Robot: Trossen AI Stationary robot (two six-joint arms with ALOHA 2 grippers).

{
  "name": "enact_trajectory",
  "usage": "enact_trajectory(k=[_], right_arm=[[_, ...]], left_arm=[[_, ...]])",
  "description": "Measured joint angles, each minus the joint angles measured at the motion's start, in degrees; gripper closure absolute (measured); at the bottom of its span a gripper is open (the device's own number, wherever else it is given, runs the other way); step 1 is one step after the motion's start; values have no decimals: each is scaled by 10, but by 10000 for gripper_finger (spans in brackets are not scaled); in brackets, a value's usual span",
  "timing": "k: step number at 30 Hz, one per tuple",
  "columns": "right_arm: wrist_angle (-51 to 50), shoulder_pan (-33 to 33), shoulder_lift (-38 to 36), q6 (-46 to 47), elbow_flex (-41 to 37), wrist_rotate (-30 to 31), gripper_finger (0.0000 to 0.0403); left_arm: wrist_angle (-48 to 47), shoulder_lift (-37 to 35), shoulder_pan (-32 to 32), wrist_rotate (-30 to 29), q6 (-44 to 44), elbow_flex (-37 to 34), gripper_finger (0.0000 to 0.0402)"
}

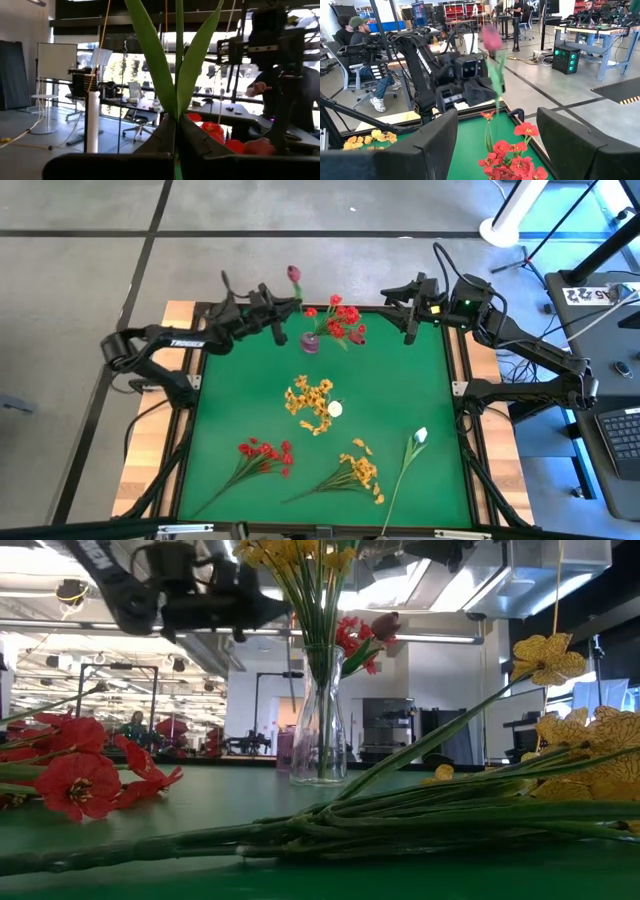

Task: Sort flowers into vase by color
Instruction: Put the dark red flower into the purple vase

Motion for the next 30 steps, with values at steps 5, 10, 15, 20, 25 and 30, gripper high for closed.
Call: enact_trajectory(k=[5,10,15,20,25,30], right_arm=[[-5,0,0,0,0,0,134],[-18,0,0,-2,0,0,134],[-26,0,0,-5,0,0,134],[-27,0,0,-13,0,0,134],[-27,0,0,-14,0,0,134],[-26,0,0,-14,0,0,134]], left_arm=[[1,47,6,-13,25,38,401],[-5,69,19,-14,26,45,401],[-26,70,28,-14,29,45,401],[-33,70,28,-14,37,45,401],[-52,70,23,-14,41,46,391],[-92,69,11,-12,53,46,340]])
